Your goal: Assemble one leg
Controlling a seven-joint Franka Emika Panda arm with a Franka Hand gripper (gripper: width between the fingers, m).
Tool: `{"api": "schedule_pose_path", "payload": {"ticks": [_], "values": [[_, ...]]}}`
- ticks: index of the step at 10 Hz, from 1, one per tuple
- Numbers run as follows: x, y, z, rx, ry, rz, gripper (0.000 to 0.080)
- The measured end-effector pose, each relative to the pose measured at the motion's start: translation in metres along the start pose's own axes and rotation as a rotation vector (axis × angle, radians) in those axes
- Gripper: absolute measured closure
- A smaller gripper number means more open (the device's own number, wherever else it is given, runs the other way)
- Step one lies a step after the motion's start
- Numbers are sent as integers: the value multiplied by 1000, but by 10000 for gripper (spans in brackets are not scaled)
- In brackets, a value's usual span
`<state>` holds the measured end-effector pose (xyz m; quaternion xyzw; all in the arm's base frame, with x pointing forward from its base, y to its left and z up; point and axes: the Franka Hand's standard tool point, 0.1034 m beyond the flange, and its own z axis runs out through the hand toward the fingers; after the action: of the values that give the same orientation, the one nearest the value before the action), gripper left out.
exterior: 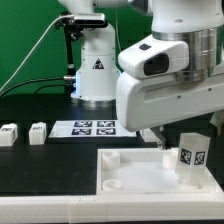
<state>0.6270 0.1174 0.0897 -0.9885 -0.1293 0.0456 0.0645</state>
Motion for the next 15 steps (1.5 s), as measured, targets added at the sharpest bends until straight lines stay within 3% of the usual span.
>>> {"api": "schedule_pose_path", "payload": {"ticks": [6, 7, 8, 9, 10, 15], "values": [[-4, -1, 3, 7, -36, 1, 150], [-4, -1, 3, 7, -36, 1, 236], [-4, -1, 4, 7, -36, 1, 372], [-4, -1, 4, 7, -36, 1, 372], [-4, 1, 3, 5, -36, 3, 492], [-4, 3, 3, 7, -35, 63, 493]]}}
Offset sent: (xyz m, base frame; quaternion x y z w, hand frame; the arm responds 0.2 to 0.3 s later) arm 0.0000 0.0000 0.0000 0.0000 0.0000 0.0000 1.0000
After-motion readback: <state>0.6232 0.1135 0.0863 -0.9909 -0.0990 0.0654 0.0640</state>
